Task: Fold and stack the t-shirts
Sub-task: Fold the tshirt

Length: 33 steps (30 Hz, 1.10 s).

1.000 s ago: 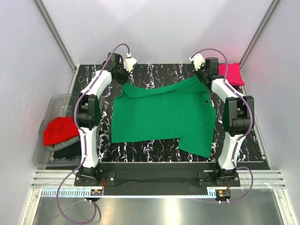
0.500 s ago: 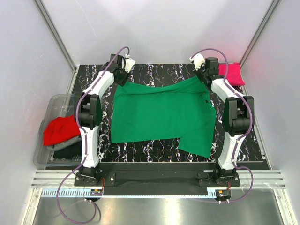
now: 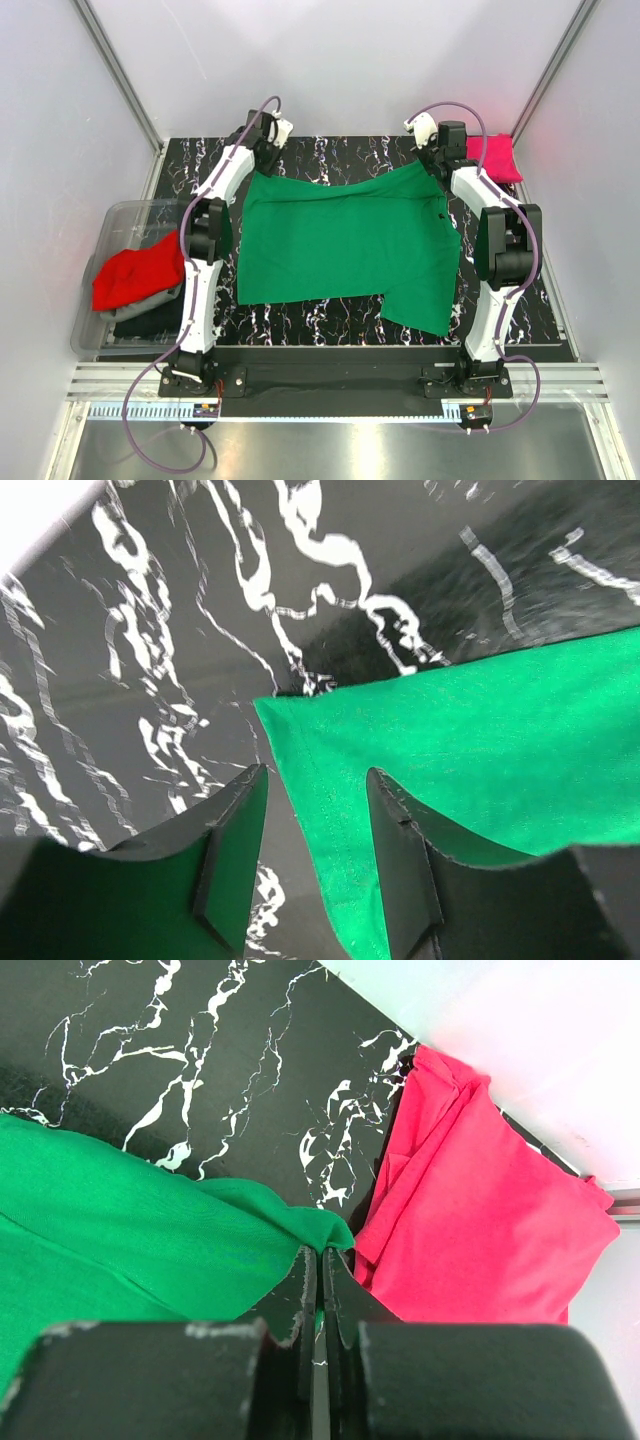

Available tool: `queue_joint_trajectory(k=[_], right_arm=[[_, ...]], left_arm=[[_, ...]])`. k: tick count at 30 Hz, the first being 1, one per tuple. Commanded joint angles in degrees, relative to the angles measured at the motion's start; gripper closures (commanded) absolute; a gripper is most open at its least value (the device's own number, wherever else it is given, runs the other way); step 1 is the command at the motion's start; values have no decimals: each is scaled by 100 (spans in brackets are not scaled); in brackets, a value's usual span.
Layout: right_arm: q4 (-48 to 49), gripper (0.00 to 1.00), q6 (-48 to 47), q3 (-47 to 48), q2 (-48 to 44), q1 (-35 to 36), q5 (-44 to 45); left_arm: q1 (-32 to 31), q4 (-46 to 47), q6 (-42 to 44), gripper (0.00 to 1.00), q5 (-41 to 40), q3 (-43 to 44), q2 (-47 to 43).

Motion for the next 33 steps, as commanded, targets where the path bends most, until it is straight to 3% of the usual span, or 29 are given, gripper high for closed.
queue_joint_trajectory(k=[1,17,33], right_arm=[[54,100,75,209,-34,17,-102],[-122,100,13,112,-122,87,-75],[-588,100,4,516,71,140,-31]], left_arm=[[196,-22,-393,52,-89,312,213],[434,198,-675,52,570,804,697],[627,233,-868,52,658,1015,1022]])
